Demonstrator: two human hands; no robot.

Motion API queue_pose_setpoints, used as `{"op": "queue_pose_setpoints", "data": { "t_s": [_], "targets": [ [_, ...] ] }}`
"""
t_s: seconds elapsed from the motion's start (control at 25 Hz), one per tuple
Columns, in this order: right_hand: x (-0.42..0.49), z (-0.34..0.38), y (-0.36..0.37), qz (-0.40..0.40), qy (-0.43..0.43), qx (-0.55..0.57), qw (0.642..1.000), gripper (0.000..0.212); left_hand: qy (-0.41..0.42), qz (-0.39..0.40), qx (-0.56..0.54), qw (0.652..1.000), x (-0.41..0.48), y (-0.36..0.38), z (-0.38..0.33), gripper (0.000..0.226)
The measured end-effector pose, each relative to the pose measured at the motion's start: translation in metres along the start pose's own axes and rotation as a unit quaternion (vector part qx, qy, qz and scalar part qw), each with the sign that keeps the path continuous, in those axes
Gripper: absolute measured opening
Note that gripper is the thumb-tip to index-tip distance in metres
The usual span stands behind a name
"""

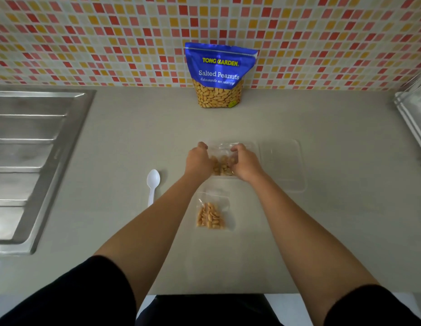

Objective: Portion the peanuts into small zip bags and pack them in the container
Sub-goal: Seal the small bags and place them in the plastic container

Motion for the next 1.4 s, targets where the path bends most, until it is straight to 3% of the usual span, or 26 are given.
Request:
{"op": "queue_pose_setpoints", "data": {
  "t_s": [0.12, 0.2, 0.4, 0.48, 0.56, 0.68, 0.8, 0.92, 1.08, 1.2, 1.4],
  "targets": [
    [0.003, 0.001, 0.000, -0.019, -0.060, -0.120, 0.991, 0.038, 0.041, -0.027, 0.139, 0.989, -0.003, 0.003, -0.010, 0.036],
    [0.004, 0.000, -0.001, -0.021, -0.062, -0.142, 0.988, 0.033, 0.077, -0.045, 0.225, 0.970, -0.005, 0.002, -0.017, 0.032],
    [-0.002, 0.002, 0.003, 0.006, -0.064, -0.175, 0.982, 0.036, 0.076, -0.046, 0.293, 0.952, -0.005, 0.003, -0.004, 0.027],
    [-0.011, 0.007, 0.000, 0.001, -0.073, -0.148, 0.986, 0.038, 0.096, -0.063, 0.236, 0.965, -0.007, 0.002, 0.001, 0.026],
    [-0.028, 0.018, -0.008, -0.054, -0.110, -0.083, 0.989, 0.034, 0.106, -0.113, 0.122, 0.980, -0.016, -0.006, 0.007, 0.030],
    [-0.064, 0.017, -0.002, -0.079, -0.118, -0.018, 0.990, 0.022, 0.036, -0.139, -0.015, 0.990, -0.047, -0.011, 0.034, 0.031],
    [-0.097, -0.015, 0.028, 0.017, 0.012, -0.014, 1.000, 0.040, -0.070, -0.057, -0.072, 0.993, -0.082, 0.014, 0.067, 0.027],
    [-0.112, -0.038, 0.046, 0.017, 0.079, 0.058, 0.995, 0.059, -0.123, 0.000, -0.116, 0.986, -0.100, 0.041, 0.075, 0.023],
    [-0.111, -0.044, 0.050, -0.024, 0.090, 0.139, 0.986, 0.070, -0.152, 0.016, -0.196, 0.969, -0.101, 0.057, 0.069, 0.016],
    [-0.114, -0.045, 0.048, -0.019, 0.103, 0.160, 0.981, 0.065, -0.150, 0.017, -0.230, 0.961, -0.104, 0.062, 0.066, 0.014],
    [-0.130, -0.046, 0.033, -0.082, 0.007, 0.228, 0.970, 0.051, -0.109, -0.029, -0.209, 0.971, -0.114, 0.047, 0.064, 0.013]
  ]
}}
Point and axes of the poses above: each hand's wrist, its own x-axis towards the middle knuckle, its own y-axis out of the palm, z = x × y, the point moved 6 cm from there along x, towards the middle knuckle, and after that the axes turned 12 degrees about x, right-handed, at the moved point
